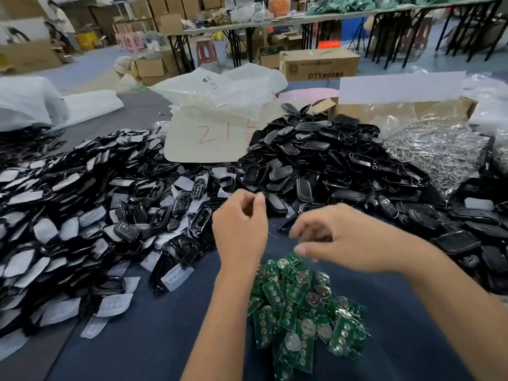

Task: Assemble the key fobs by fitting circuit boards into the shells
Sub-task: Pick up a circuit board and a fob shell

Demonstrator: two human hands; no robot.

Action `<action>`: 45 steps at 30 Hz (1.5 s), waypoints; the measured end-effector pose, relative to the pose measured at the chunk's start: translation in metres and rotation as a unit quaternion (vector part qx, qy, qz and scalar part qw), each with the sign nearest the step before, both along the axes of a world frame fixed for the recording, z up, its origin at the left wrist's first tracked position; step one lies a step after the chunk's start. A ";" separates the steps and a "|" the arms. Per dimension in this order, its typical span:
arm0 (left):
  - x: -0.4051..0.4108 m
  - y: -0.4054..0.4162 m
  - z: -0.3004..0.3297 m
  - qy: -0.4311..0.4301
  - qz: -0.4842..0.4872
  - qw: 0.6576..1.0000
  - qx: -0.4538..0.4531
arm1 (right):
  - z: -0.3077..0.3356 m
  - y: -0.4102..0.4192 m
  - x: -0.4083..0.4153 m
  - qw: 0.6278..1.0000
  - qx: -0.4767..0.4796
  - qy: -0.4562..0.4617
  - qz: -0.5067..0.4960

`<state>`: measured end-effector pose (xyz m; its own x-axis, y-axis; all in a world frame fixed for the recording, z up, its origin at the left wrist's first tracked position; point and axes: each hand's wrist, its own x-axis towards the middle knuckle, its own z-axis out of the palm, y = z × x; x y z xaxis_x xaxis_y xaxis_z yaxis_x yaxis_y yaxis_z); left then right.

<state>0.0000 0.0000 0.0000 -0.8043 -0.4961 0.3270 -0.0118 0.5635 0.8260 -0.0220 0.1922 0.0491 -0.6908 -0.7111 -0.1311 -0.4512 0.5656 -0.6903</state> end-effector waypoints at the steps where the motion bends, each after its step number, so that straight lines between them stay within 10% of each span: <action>1: -0.009 -0.003 0.000 0.002 0.023 1.000 -0.005 | -0.001 -0.009 -0.011 1.000 0.011 0.002 0.003; 20: -0.043 -0.032 -0.042 -0.100 0.043 0.963 -0.245 | -0.043 -0.050 -0.039 0.991 -0.008 -0.056 0.122; 32: -0.033 -0.028 -0.028 0.099 -0.037 0.994 -0.036 | -0.051 -0.037 -0.033 0.986 -0.137 -0.057 0.073; 37: -0.019 -0.013 -0.036 -0.017 -0.188 0.974 0.129 | -0.068 -0.021 -0.029 0.888 -0.408 -0.181 -0.105; 45: -0.016 -0.012 -0.035 -0.129 -0.263 0.945 0.148 | -0.093 -0.024 -0.032 0.827 -0.499 -0.188 -0.179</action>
<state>-0.0164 -0.0116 -0.0350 -0.9990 -0.0447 -0.0048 -0.0177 0.2925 0.9561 -0.0541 0.1684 -0.0443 -0.9239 -0.3546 0.1437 -0.0249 -0.3190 -0.9474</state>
